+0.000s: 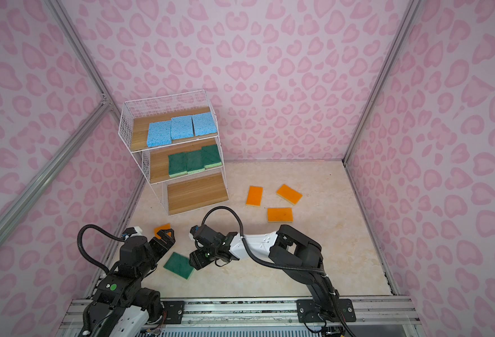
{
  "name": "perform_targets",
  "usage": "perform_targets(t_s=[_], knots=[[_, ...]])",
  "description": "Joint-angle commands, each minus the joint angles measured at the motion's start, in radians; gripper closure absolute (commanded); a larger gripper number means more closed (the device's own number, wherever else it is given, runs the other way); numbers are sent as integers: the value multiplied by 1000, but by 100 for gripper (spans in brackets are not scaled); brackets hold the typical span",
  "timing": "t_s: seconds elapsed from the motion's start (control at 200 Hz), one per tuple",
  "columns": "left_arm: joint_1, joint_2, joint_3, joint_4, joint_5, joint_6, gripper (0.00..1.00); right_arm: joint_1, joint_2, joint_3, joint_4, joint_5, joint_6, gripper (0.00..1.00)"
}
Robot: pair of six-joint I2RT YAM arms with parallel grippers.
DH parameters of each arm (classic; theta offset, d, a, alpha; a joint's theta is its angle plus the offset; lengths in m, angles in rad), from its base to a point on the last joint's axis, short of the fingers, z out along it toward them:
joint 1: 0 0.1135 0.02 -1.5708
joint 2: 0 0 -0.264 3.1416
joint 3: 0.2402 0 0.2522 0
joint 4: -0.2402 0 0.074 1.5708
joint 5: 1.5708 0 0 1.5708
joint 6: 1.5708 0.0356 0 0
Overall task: Place and organize the cleaning sponges onto the shelf
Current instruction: 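Close the right gripper on the green sponge lying on the table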
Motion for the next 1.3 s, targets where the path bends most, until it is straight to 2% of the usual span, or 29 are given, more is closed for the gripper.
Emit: perform_targets(t_s=[0.0, 0.385, 0.93, 1.015, 1.295], knots=[[1, -2, 2, -16, -13, 16, 2, 5, 23, 15, -13, 16, 15, 38], [3, -3, 2, -14, 5, 22, 2, 14, 102, 75, -27, -13, 24, 55], [4, 11, 2, -7, 9, 25, 2, -22, 102, 49, 6, -45, 61, 91], [5, 8, 2, -9, 13, 24, 2, -37, 83, 21, 21, -46, 87, 95], [5, 12, -12, 45, 71, 47, 2, -114, -106, -229, 122, 6, 215, 99]])
